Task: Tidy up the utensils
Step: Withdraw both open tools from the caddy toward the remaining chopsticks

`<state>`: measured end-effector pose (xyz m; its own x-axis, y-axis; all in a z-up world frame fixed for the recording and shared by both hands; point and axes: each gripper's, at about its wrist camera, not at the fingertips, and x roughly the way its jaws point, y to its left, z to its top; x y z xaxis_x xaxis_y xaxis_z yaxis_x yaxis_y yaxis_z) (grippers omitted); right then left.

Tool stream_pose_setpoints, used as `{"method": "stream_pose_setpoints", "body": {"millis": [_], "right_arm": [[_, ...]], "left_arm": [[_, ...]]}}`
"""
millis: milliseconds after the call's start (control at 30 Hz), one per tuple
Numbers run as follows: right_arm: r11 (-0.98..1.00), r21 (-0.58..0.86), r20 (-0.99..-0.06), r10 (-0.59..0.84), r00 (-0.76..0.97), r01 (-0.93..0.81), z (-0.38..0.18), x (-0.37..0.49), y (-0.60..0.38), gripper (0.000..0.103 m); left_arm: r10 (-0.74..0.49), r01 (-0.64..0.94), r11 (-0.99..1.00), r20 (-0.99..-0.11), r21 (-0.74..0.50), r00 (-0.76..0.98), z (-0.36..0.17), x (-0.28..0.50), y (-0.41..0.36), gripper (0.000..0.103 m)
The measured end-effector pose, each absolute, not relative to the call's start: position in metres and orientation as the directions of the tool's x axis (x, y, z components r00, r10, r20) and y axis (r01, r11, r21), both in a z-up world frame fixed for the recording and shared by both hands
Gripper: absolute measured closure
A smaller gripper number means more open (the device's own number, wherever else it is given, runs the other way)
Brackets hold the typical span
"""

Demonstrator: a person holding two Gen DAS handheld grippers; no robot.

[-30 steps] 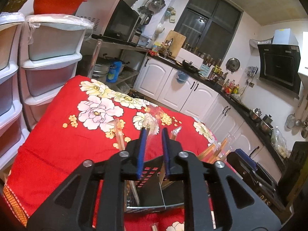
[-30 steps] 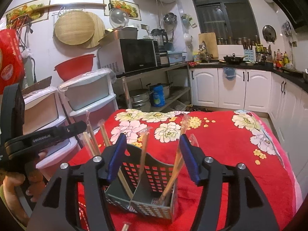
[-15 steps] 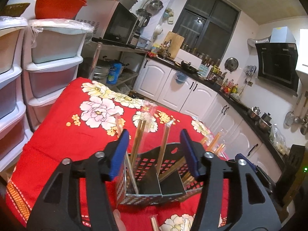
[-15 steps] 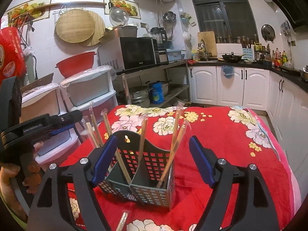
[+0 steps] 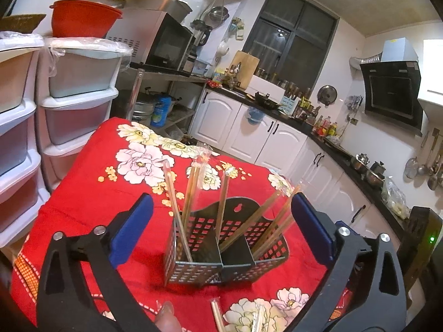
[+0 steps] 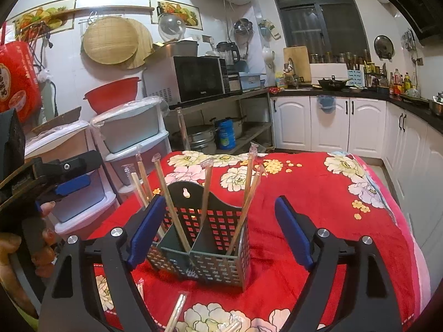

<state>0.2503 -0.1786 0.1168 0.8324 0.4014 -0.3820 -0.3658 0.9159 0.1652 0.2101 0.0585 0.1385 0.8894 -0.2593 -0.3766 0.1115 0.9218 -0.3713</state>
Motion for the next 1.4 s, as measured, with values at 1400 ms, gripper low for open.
{"method": "stream_pose_setpoints", "body": {"millis": [1400], "right_arm": [[0.922, 0.144, -0.461, 0.384, 0.800, -0.360, 0.081, 0.197, -0.193, 0.023]], "left_arm": [[-0.269, 0.050, 0.908, -0.488, -0.415, 0.830, 0.071, 0.157, 0.067, 0.012]]}}
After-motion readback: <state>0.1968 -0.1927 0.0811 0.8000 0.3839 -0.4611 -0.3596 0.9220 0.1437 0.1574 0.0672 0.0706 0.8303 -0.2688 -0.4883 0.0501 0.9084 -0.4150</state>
